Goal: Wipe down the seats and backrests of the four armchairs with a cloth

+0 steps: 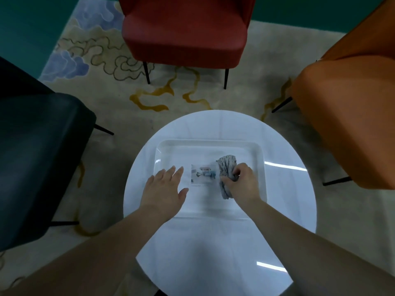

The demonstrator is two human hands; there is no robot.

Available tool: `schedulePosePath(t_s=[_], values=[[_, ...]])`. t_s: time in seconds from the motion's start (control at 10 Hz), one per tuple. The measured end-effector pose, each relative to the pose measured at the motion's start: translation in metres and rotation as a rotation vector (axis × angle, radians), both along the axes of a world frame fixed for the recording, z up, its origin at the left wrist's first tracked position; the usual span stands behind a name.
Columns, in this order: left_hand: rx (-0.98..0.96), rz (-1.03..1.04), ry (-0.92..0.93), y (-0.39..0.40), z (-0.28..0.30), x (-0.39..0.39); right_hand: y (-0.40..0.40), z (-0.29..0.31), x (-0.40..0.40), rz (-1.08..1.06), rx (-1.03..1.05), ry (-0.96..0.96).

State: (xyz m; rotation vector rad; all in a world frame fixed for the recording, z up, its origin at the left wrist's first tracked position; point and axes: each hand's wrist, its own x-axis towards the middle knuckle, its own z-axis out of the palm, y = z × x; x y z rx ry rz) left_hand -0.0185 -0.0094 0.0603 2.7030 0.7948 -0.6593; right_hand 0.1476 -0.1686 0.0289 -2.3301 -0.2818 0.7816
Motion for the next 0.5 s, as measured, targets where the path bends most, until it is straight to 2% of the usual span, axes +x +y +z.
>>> schedulePosePath(t_s=[0.1,0.3,0.4,0.5], values=[[-0.018,0.006,-0.006,0.002,-0.001,0.001,-0.001,-0.004,0.001,0.066,-0.091,0.025],[-0.023,-0.017,-0.01,0.006,0.006,-0.001,-0.016,0.004,-0.003,0.096,-0.106,0.104],[-0.017,-0.028,-0.033,0.007,0.014,-0.003,-0.026,0.016,-0.009,0.061,-0.086,0.114],[-0.008,-0.073,-0.043,0.006,0.027,-0.006,-0.037,0.032,-0.017,-0.075,0.017,0.02]])
